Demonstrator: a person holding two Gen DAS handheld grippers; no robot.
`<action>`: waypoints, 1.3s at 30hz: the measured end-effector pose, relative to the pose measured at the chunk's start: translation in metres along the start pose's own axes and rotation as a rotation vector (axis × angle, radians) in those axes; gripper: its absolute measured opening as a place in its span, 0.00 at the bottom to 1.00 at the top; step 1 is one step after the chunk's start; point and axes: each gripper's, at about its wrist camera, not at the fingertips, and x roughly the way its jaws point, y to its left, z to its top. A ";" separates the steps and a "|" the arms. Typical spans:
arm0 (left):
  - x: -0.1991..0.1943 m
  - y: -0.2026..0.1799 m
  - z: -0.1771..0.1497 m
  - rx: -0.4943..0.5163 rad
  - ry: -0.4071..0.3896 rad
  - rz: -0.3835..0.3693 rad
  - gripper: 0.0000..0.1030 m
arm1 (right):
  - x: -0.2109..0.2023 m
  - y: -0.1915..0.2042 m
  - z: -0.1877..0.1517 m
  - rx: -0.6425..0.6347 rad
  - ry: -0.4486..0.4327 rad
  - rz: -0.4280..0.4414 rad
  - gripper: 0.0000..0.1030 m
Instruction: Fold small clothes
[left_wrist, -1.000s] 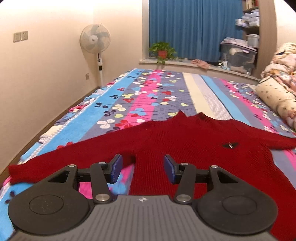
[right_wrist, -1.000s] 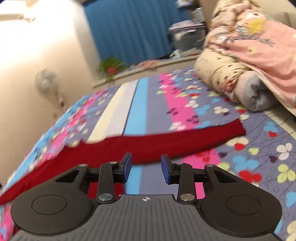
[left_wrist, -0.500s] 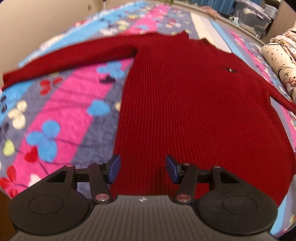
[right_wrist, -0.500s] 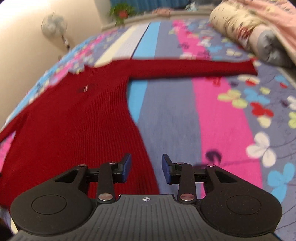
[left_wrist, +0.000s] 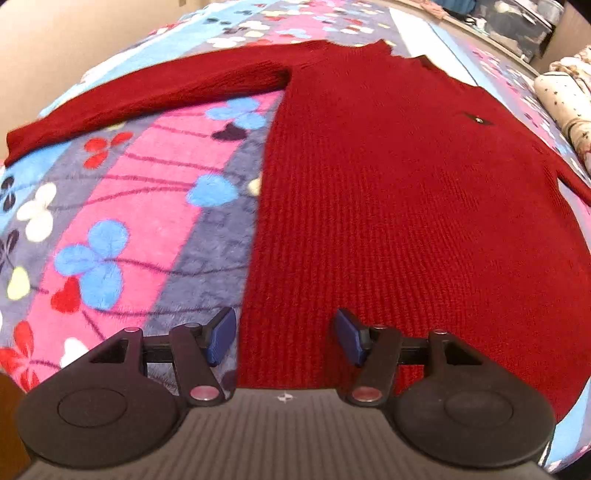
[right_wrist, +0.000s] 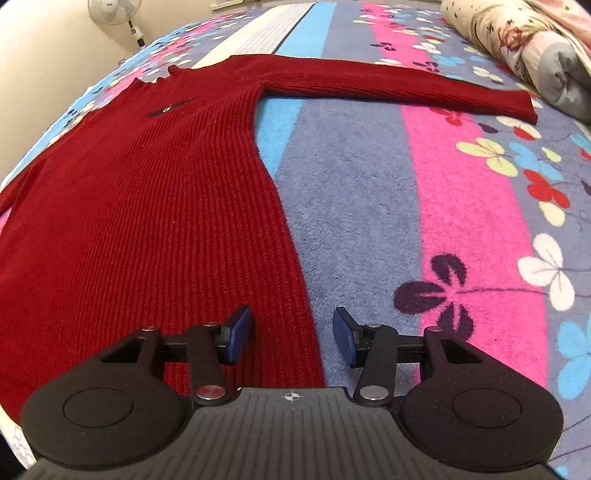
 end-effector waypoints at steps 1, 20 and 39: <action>0.000 0.003 0.000 -0.012 0.004 -0.011 0.64 | -0.001 0.001 0.000 -0.010 -0.003 -0.006 0.49; -0.005 0.008 -0.010 0.048 0.038 -0.107 0.58 | 0.001 -0.005 0.004 0.052 0.003 0.005 0.49; -0.024 0.009 -0.008 0.113 -0.033 -0.037 0.09 | -0.021 -0.008 0.000 0.058 0.006 0.023 0.07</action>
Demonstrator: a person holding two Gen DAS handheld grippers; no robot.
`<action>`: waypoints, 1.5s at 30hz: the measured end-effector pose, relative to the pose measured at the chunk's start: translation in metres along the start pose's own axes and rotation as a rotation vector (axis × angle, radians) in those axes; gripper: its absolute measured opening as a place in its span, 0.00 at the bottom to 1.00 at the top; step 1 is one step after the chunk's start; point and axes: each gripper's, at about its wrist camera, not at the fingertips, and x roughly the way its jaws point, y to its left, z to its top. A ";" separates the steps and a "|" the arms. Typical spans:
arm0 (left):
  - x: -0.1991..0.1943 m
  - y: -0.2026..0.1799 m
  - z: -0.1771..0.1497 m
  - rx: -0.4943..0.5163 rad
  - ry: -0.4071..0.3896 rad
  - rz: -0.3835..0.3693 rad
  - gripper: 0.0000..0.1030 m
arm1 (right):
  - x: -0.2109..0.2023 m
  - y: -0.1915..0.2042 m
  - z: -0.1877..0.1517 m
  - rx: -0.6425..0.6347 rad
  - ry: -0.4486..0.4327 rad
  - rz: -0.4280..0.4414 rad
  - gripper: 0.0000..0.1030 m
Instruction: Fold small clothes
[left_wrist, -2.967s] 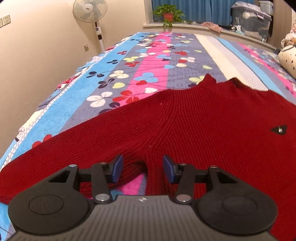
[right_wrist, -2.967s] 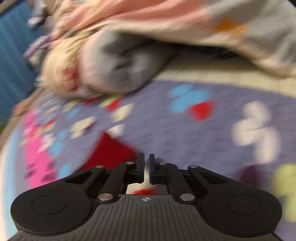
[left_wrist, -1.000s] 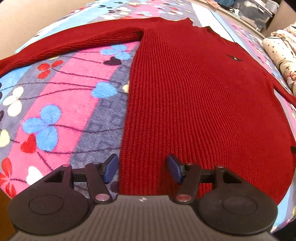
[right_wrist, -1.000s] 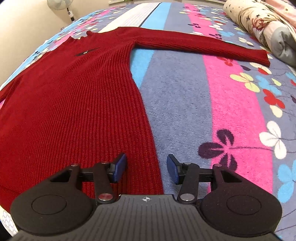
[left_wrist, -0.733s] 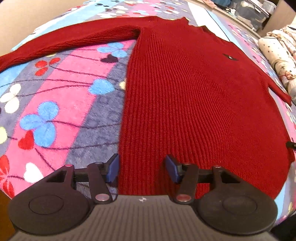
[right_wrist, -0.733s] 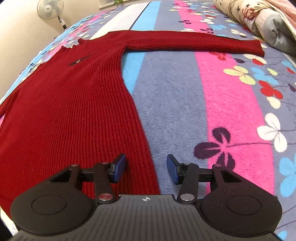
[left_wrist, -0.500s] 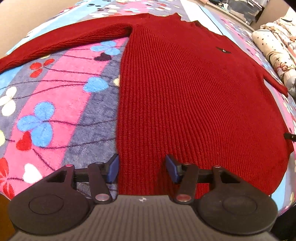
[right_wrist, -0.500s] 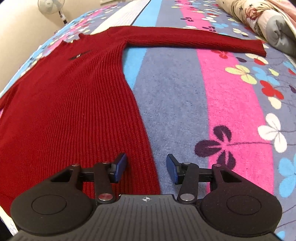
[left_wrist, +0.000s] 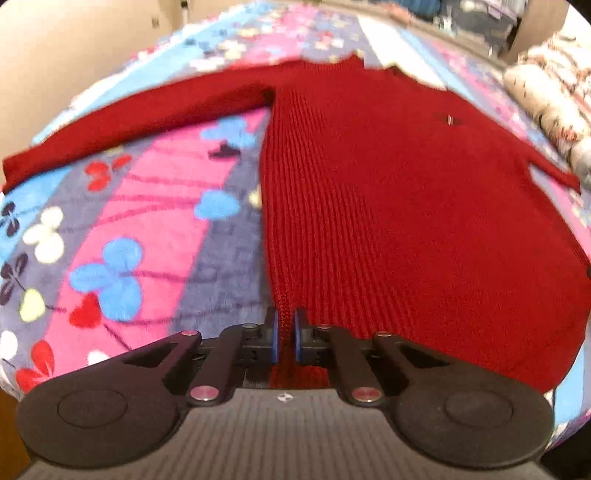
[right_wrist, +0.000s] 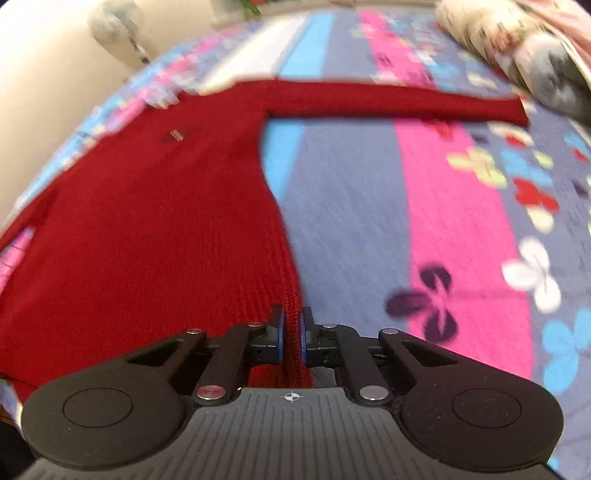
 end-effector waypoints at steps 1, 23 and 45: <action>0.002 -0.002 0.000 0.012 0.008 0.020 0.14 | 0.005 0.000 -0.002 -0.004 0.025 -0.015 0.07; -0.012 -0.013 0.007 0.050 -0.125 0.040 0.82 | -0.006 0.030 0.005 -0.156 -0.117 -0.060 0.41; -0.012 -0.002 0.013 -0.016 -0.137 0.115 0.82 | 0.000 0.033 0.005 -0.131 -0.114 -0.070 0.46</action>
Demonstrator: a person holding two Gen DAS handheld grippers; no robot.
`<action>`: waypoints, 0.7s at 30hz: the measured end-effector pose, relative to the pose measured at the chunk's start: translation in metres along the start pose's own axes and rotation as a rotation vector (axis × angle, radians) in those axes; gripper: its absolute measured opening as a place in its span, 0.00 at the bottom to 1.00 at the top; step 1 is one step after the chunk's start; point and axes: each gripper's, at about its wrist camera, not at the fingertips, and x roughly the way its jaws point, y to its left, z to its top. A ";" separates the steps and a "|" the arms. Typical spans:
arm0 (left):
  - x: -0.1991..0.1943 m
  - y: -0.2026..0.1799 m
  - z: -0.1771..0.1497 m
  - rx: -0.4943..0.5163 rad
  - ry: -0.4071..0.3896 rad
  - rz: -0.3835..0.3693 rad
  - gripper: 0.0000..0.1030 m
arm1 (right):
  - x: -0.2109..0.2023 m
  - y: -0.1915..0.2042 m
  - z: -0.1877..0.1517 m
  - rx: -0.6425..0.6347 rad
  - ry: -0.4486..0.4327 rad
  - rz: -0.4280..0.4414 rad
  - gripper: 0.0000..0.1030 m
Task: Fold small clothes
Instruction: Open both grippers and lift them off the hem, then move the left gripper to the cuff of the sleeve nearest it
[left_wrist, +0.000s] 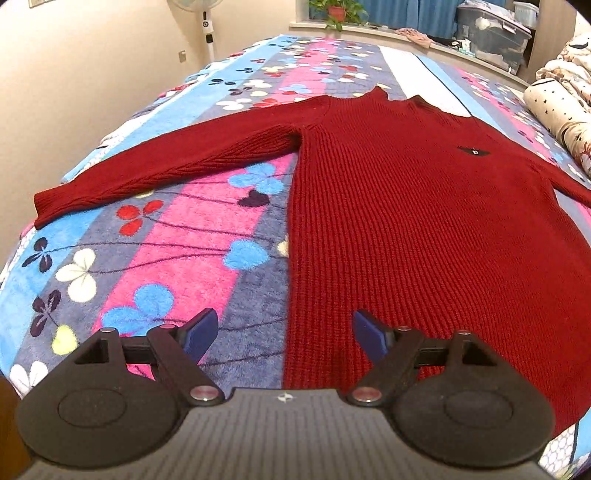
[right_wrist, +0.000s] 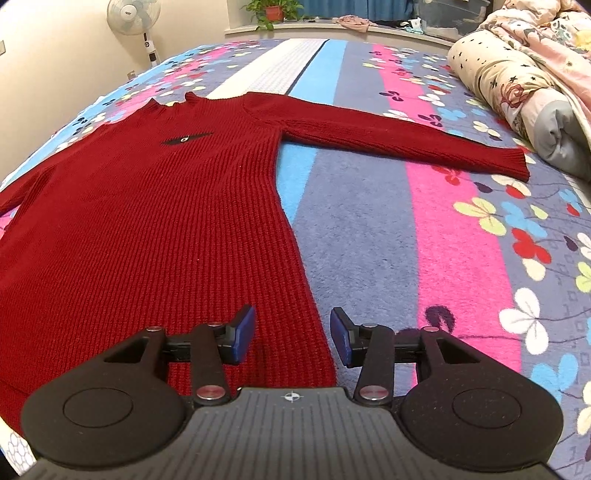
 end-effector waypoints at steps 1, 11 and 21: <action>0.000 0.000 0.000 0.001 0.000 0.000 0.82 | 0.000 0.000 0.000 -0.001 0.001 0.001 0.46; 0.000 0.001 0.000 -0.002 0.001 0.008 0.82 | 0.004 0.005 0.001 -0.014 0.006 0.007 0.46; 0.001 0.002 0.002 -0.008 -0.004 0.023 0.82 | 0.005 0.010 0.005 -0.021 0.002 0.016 0.46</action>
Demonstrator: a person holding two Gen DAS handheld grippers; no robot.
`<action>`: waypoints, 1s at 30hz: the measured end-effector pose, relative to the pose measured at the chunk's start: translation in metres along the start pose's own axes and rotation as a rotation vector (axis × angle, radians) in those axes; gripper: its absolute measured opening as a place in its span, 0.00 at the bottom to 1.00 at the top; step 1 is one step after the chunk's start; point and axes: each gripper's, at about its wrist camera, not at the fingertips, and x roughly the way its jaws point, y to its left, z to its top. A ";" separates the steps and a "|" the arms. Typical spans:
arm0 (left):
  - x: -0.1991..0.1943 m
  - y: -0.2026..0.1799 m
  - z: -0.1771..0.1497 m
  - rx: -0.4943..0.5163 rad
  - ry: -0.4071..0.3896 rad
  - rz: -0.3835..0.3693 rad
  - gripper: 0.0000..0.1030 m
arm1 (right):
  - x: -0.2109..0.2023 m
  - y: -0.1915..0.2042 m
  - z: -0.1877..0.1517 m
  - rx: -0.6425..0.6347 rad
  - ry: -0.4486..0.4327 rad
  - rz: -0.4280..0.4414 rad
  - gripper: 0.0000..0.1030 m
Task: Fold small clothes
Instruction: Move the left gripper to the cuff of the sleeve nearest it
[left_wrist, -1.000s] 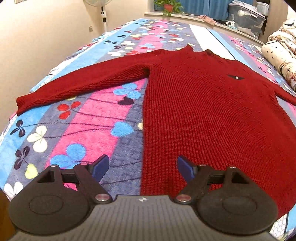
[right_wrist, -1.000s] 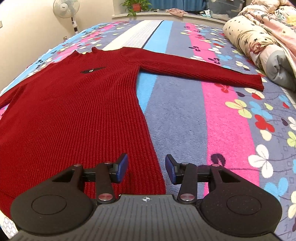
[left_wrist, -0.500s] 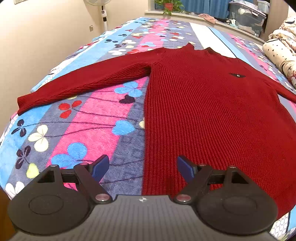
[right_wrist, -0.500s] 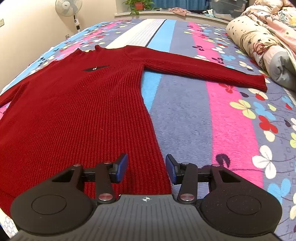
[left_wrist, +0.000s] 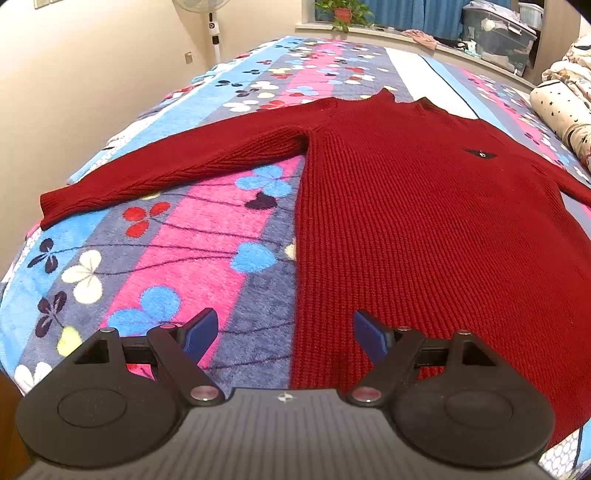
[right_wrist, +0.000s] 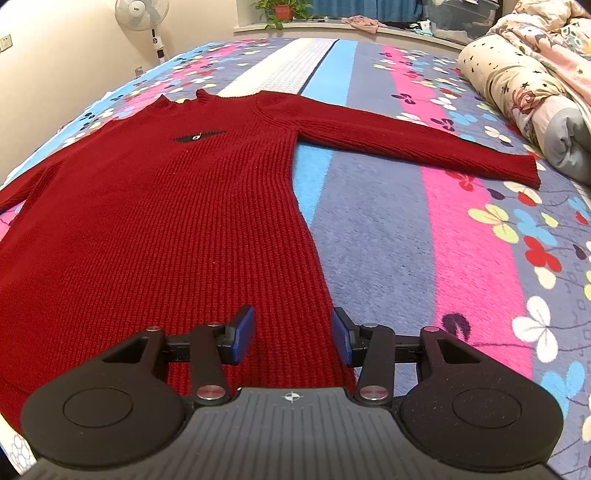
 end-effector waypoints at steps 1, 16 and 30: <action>0.000 0.000 0.000 -0.001 -0.001 0.002 0.82 | 0.000 0.000 0.000 -0.001 -0.002 0.001 0.46; -0.017 -0.006 0.035 0.037 -0.170 0.079 0.30 | -0.006 -0.005 0.002 0.015 -0.025 0.006 0.46; 0.052 0.038 0.095 -0.170 -0.147 0.168 0.31 | -0.006 -0.008 0.010 0.040 -0.072 -0.017 0.46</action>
